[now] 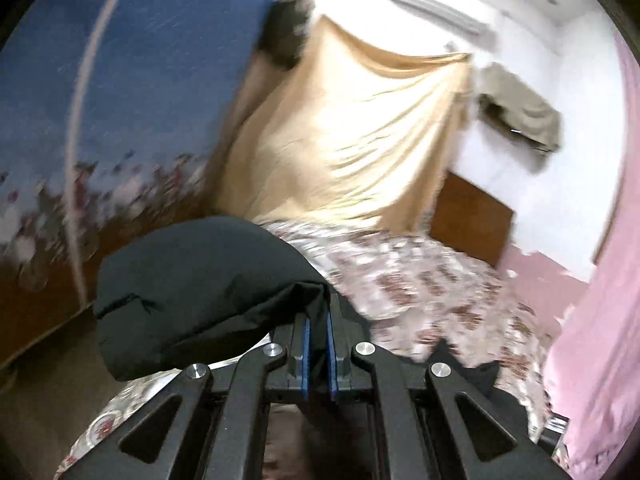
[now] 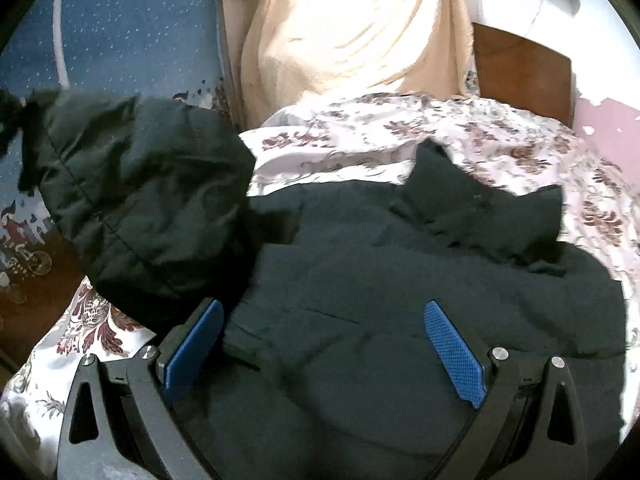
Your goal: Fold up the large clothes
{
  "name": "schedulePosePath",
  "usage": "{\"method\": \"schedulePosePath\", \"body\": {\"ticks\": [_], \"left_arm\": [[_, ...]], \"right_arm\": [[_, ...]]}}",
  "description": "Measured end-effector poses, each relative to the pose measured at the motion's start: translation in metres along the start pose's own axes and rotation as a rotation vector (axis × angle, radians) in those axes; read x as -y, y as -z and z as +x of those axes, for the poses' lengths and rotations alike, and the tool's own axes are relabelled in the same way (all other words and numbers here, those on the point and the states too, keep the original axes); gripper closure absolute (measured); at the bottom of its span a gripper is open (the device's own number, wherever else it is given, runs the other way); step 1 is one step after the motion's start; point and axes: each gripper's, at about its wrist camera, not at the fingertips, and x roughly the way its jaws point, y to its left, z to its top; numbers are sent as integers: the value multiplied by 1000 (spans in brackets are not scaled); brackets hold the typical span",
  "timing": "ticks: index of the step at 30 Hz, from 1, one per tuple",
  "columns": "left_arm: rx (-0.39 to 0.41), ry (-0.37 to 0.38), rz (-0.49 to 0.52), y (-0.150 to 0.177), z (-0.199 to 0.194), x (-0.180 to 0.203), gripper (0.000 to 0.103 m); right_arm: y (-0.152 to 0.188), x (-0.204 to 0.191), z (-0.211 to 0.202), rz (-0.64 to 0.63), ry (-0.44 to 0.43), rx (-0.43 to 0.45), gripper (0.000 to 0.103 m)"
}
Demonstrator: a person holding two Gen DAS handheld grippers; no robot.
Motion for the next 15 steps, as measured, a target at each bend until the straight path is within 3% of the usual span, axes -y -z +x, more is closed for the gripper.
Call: {"method": "schedulePosePath", "body": {"ticks": [4,8,15], "left_arm": [[2,93,119,-3,-10,63,96],[-47,196,225,12,-6,128,96],[-163,330,387,84,16,223,96]], "right_arm": [[2,40,-32,63,15,35,4],[10,97,-60,182,47,44,4],[37,198,-92,278,142,29,4]]}}
